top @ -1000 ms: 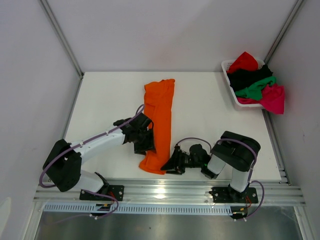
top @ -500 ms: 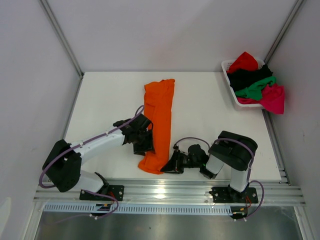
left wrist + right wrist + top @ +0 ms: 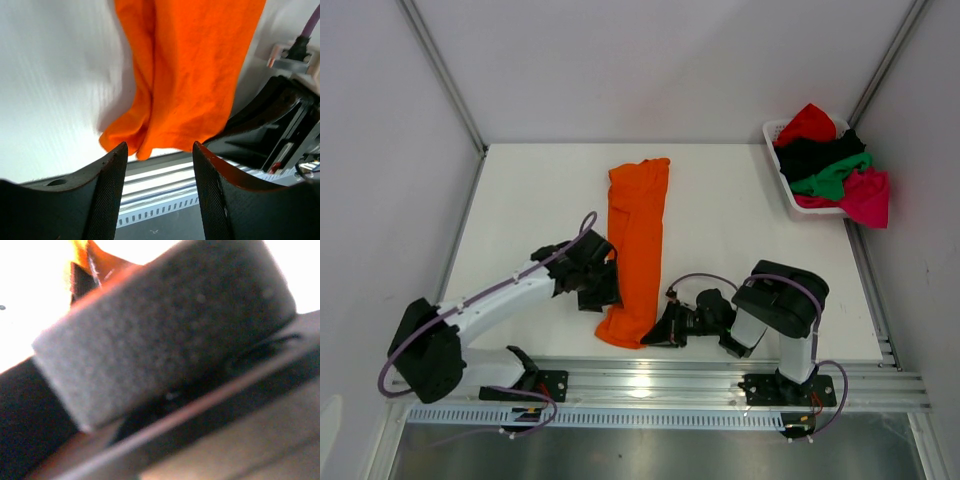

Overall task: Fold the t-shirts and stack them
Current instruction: Fold the tshirt

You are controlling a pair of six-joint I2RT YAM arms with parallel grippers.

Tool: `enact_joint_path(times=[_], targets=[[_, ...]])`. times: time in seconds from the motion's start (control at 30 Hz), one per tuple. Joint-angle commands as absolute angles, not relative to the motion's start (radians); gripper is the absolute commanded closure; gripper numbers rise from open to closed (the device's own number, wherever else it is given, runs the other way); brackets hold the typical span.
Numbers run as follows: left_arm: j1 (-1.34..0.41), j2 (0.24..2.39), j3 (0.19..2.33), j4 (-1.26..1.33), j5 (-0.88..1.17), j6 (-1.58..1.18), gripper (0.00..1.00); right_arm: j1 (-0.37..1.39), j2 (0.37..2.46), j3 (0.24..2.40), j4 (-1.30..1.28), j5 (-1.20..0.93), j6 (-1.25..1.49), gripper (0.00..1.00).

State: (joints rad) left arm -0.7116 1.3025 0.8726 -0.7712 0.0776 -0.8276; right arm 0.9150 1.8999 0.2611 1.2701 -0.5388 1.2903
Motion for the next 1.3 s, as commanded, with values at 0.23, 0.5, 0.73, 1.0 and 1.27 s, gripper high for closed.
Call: enact_joint_path(times=[0.23,0.5,0.73,1.0,1.27], targets=[[-0.719,0.999,0.456,-0.574,0.075,-1.052,0.42,0.894,1.908,0.255,1.282,-0.577,1.293,0.90],[-0.723,0.655,0.178,-0.284,-0.027,-1.143,0.40,0.884,1.924,0.264,1.286,-0.598,1.295,0.89],[-0.723,0.486,0.104,-0.232,-0.054,-1.126,0.39,0.888,1.957,0.287,1.293,-0.612,1.299,0.90],[-0.723,0.482,0.057,-0.141,-0.020,-1.109,0.39,0.887,1.982,0.291,1.313,-0.624,1.312,0.89],[-0.723,0.537,0.054,-0.040,0.115,-1.010,0.39,0.887,1.983,0.305,1.298,-0.635,1.305,0.90]])
